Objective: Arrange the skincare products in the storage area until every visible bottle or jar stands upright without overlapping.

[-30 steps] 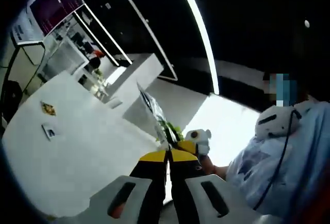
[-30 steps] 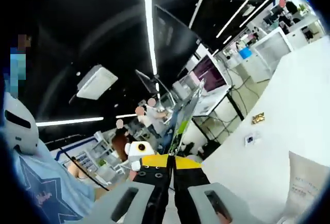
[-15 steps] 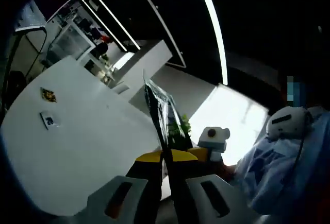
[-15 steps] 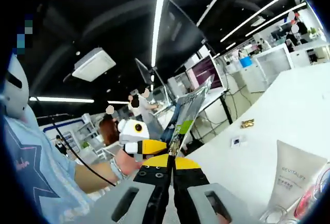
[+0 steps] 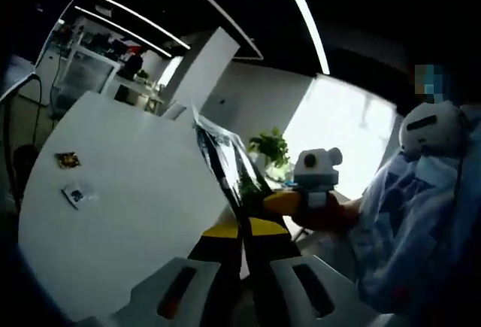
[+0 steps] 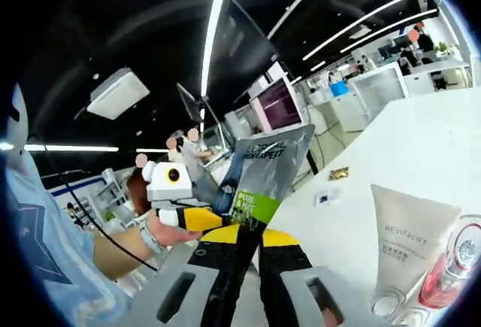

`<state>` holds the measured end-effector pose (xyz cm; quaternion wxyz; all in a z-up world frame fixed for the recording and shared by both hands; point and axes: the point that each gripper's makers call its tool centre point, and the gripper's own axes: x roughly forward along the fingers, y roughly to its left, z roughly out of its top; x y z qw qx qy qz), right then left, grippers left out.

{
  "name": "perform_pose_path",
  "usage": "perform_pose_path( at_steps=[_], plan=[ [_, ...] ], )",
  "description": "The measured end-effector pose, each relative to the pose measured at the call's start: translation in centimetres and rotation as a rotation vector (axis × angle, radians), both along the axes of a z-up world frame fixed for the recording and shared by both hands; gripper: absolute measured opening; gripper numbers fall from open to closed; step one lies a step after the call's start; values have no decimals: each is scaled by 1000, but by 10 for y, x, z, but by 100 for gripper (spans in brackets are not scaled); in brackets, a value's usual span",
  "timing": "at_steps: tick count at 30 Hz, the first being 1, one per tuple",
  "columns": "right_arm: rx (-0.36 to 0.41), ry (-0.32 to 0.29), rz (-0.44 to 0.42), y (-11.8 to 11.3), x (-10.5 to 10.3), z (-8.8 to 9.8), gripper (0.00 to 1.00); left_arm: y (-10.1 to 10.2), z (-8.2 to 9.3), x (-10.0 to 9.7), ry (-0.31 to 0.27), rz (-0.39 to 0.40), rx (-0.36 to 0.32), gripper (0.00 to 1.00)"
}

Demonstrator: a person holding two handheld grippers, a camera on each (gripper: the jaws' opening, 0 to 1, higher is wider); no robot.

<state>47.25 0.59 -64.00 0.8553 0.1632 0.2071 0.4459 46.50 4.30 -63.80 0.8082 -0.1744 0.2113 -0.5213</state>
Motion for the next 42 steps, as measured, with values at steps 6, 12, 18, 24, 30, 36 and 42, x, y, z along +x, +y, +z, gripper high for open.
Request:
perform_pose_path(
  at_steps=[6, 12, 18, 24, 30, 36, 42],
  plan=[
    [-308, -142, -78, -7, 8, -27, 0, -5, -23, 10, 52, 30, 214, 0],
    [-653, -284, -89, -9, 19, -47, 0, -7, -46, 26, 50, 72, 514, 0],
    [-740, -232, -121, -8, 35, -60, 0, -8, -59, 41, 66, 79, 708, 0],
    [-785, -292, -162, -16, 37, -72, 0, -13, -70, 48, 213, 84, 711, 0],
    [-948, -336, -80, -16, 32, -101, 0, -14, -109, 41, 409, 22, 847, 0],
    [-1094, -322, -2, -24, 27, -130, 1, -23, -141, 39, 466, -9, 892, 0],
    [-1189, -327, 68, -30, 23, -144, 1, -25, -157, 38, 450, -21, 856, 0]
  ],
)
